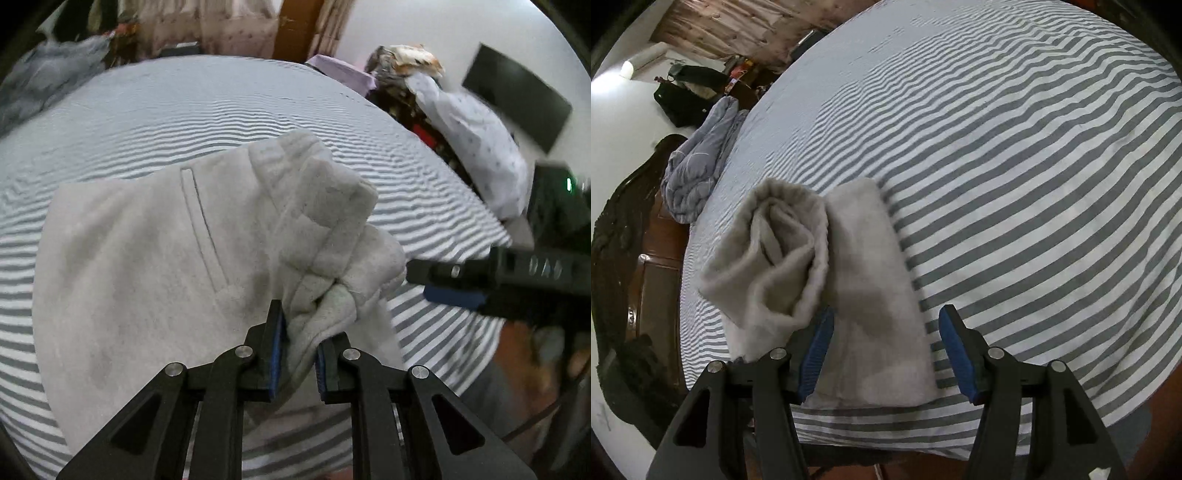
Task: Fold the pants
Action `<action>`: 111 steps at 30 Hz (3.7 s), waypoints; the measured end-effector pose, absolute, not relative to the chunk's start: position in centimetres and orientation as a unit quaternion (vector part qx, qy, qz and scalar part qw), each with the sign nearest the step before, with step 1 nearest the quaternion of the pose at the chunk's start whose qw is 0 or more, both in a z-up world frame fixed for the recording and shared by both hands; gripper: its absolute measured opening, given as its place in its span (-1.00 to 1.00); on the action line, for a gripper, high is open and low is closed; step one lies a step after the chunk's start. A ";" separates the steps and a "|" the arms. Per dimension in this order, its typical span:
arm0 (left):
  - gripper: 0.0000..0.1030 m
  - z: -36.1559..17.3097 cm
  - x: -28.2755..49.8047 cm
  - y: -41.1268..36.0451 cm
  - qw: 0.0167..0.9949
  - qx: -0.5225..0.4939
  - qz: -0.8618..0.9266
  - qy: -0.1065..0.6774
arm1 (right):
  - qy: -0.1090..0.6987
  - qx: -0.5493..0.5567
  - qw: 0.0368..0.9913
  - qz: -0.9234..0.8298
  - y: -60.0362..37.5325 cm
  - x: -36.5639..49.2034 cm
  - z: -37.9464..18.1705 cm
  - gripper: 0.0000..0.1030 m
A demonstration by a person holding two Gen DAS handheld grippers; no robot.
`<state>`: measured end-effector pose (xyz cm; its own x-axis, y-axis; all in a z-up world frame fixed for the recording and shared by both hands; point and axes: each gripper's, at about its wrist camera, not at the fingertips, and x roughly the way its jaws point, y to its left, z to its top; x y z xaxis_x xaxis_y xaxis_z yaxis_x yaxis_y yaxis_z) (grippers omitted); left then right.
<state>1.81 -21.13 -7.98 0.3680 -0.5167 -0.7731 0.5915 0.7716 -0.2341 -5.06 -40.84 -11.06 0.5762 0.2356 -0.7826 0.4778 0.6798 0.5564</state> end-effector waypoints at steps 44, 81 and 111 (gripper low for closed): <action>0.26 -7.8 4.9 -8.7 0.851 -0.027 -0.205 0.483 | 0.452 0.427 0.773 0.127 -39.0 2.7 -11.7 0.39; 0.40 -10.7 5.6 -11.5 0.848 0.081 -0.165 0.497 | 0.496 0.267 0.826 -0.003 -34.4 -0.3 -11.7 0.13; 0.47 -12.4 10.6 -4.8 0.774 -0.133 -0.247 0.568 | 0.480 0.412 0.768 0.097 -43.0 -0.4 -15.1 0.63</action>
<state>10.56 -4.76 -12.40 0.2328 -0.5327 -0.8137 0.2315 0.8429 -0.4857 -0.45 -43.02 -15.14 0.5195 0.5449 -0.6582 0.2463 0.6422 0.7259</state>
